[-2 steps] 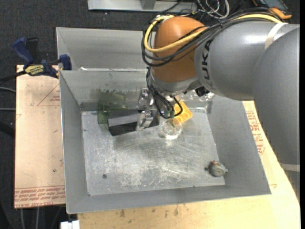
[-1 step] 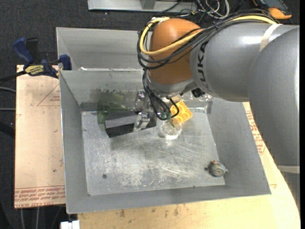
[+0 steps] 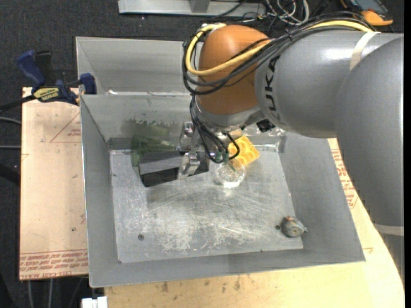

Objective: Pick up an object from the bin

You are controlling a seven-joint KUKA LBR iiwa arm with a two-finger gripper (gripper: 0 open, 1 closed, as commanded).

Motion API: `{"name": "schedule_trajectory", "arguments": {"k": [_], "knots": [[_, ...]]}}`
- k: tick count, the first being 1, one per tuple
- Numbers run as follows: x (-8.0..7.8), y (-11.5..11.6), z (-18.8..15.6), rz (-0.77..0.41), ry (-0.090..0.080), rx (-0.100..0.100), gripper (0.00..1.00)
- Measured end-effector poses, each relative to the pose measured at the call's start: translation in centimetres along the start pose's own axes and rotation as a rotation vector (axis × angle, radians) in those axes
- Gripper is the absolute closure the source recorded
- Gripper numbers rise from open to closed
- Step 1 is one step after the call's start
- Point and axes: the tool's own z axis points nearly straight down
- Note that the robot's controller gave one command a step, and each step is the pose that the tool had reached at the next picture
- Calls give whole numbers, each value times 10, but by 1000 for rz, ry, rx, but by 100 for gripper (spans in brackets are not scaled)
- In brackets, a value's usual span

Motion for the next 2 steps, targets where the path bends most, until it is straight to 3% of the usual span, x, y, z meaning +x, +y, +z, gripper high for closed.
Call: {"name": "schedule_trajectory", "arguments": {"k": [2], "knots": [[2, -2, -3, -35, -1, 0, 100]]}}
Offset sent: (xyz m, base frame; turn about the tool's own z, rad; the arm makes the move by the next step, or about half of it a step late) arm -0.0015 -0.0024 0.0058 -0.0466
